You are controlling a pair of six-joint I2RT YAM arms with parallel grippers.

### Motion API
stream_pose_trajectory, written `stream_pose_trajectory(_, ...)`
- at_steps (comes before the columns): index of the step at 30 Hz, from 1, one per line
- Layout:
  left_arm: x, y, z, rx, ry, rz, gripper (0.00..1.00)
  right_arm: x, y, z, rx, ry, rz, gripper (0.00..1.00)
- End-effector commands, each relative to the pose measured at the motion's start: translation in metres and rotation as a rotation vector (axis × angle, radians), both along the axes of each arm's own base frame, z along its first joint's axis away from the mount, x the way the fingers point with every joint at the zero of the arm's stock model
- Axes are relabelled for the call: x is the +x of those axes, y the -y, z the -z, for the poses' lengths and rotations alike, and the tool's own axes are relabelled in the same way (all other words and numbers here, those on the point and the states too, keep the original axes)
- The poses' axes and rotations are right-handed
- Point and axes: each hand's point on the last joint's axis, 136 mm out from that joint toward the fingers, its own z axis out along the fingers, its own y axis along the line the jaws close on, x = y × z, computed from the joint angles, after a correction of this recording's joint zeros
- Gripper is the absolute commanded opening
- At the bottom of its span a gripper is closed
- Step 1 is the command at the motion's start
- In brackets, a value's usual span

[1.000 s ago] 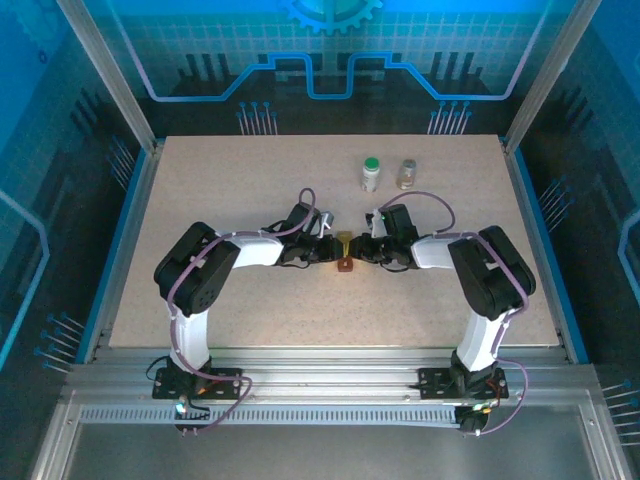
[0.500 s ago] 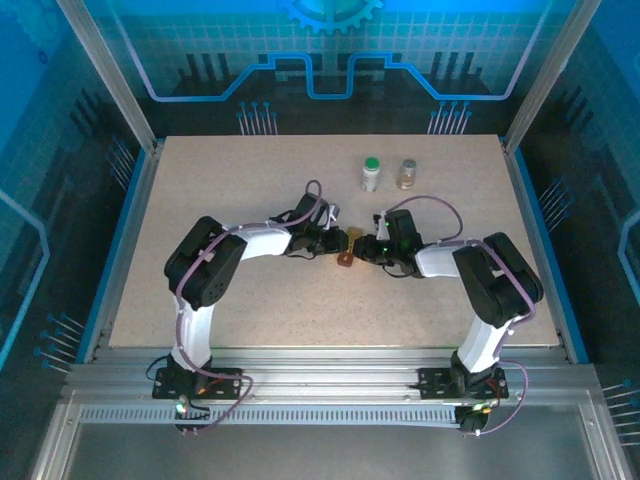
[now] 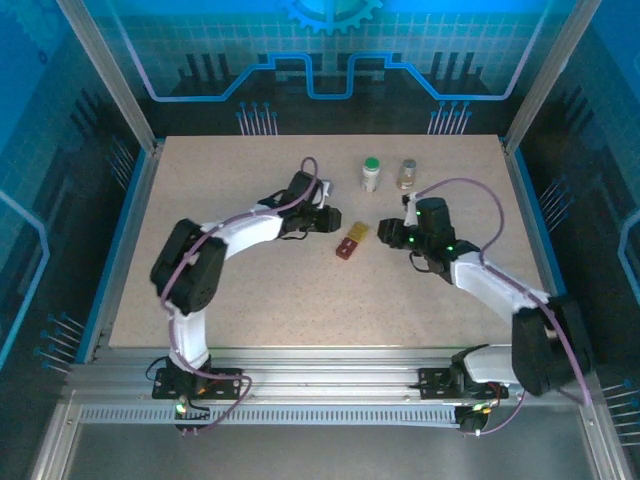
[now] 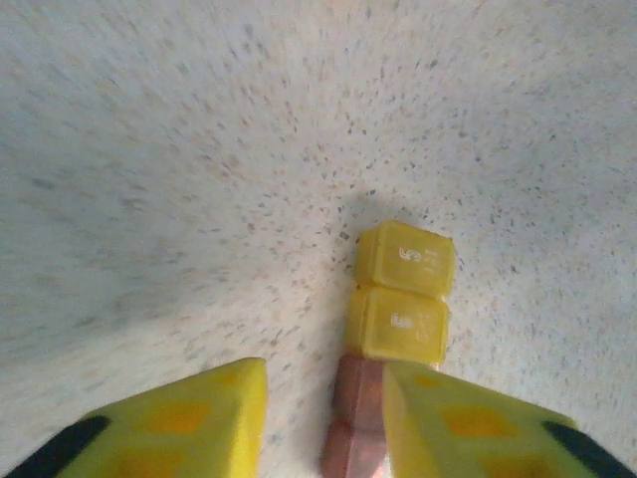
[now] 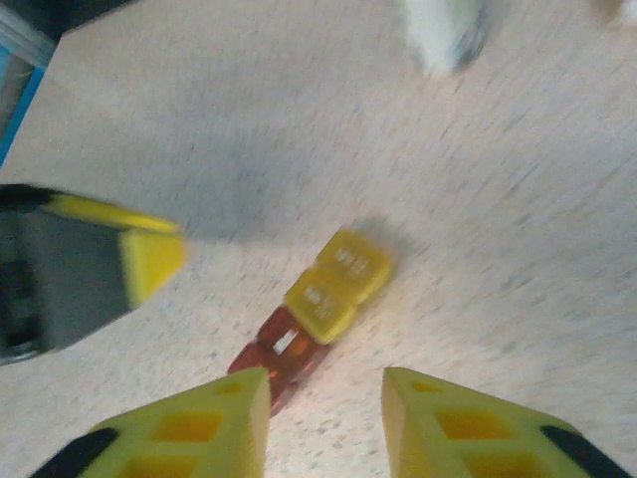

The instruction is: Sort the pills into containers

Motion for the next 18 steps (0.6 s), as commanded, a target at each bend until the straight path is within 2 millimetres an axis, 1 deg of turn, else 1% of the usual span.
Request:
stream_pose_trajectory(1, -0.010, -0.041, -0.068, 0.056, 0.254, -0.063, 0.56, -0.004, 0.048, -0.021, -0.243, 0.123, 0.091, 0.45)
stream_pose_trajectory(2, -0.017, -0.054, -0.079, 0.068, 0.315, -0.090, 0.64, -0.006, 0.058, -0.027, -0.269, 0.158, 0.127, 0.51)
stream_pose_trajectory(4, -0.035, -0.086, -0.094, 0.123, 0.458, -0.156, 0.97, -0.011, 0.080, -0.032, -0.314, 0.224, 0.212, 0.64)
stream_pose_trajectory(5, -0.043, -0.102, -0.098, 0.156, 0.519, -0.190, 0.99, -0.013, 0.089, -0.032, -0.334, 0.251, 0.245, 0.69)
stream_pose_trajectory(6, -0.051, -0.124, -0.101, 0.207, 0.591, -0.255, 0.99, -0.014, 0.099, -0.028, -0.371, 0.281, 0.279, 0.97)
stream_pose_trajectory(7, -0.059, -0.149, -0.102, 0.258, 0.655, -0.345, 0.99, -0.015, 0.109, -0.024, -0.412, 0.307, 0.319, 1.00)
stream_pose_trajectory(9, -0.080, -0.197, -0.094, 0.356, 0.740, -0.525, 0.99, -0.016, 0.129, -0.015, -0.491, 0.344, 0.393, 1.00)
stream_pose_trajectory(10, -0.090, -0.217, -0.088, 0.388, 0.776, -0.589, 0.99, -0.016, 0.139, -0.008, -0.529, 0.357, 0.423, 1.00)
stream_pose_trajectory(12, -0.104, -0.240, -0.071, 0.428, 0.812, -0.623, 0.99, -0.014, 0.149, 0.005, -0.573, 0.367, 0.432, 1.00)
stream_pose_trajectory(14, -0.109, -0.262, -0.046, 0.486, 0.764, -0.652, 0.99, -0.010, 0.156, 0.021, -0.549, 0.355, 0.442, 1.00)
stream_pose_trajectory(15, -0.109, -0.273, -0.033, 0.519, 0.720, -0.662, 0.99, -0.006, 0.161, 0.024, -0.538, 0.337, 0.456, 1.00)
stream_pose_trajectory(16, -0.107, -0.279, -0.033, 0.534, 0.709, -0.689, 0.99, -0.002, 0.161, 0.027, -0.528, 0.312, 0.442, 1.00)
stream_pose_trajectory(17, -0.104, -0.279, -0.031, 0.540, 0.693, -0.675, 0.99, 0.003, 0.162, 0.029, -0.515, 0.302, 0.443, 1.00)
stream_pose_trajectory(18, -0.099, -0.276, -0.028, 0.508, 0.679, -0.650, 0.99, 0.009, 0.165, 0.028, -0.497, 0.311, 0.454, 1.00)
